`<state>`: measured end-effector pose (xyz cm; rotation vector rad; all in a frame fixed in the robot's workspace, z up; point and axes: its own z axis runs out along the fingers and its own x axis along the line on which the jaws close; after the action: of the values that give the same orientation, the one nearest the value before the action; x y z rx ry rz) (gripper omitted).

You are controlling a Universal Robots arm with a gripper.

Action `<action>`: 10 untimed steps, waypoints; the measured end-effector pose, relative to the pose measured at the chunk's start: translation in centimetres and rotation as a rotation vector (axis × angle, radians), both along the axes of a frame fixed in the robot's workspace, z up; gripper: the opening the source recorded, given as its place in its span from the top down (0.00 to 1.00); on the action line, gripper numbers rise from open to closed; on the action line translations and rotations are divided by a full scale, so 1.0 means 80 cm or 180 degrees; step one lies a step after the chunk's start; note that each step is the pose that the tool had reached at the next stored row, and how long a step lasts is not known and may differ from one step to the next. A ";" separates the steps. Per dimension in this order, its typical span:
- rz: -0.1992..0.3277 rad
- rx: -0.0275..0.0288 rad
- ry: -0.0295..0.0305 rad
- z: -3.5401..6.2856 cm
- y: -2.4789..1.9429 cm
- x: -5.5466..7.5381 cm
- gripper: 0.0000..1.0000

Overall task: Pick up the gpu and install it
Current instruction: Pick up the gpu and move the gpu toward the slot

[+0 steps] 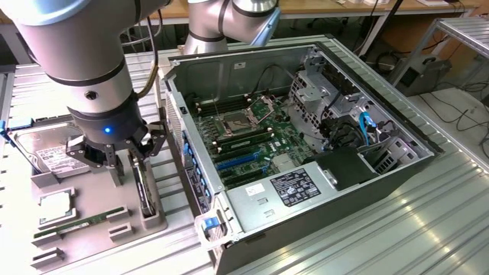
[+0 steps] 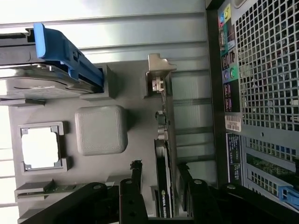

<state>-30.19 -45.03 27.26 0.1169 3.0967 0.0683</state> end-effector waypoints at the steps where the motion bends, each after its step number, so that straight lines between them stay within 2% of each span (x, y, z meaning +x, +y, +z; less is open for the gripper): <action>1: 0.0000 0.0000 0.0000 -0.002 0.0000 0.000 0.58; 10: -0.0037 0.0001 -0.0003 -0.024 0.0000 0.002 0.58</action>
<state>-30.03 -45.03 25.31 0.1348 3.0949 0.0684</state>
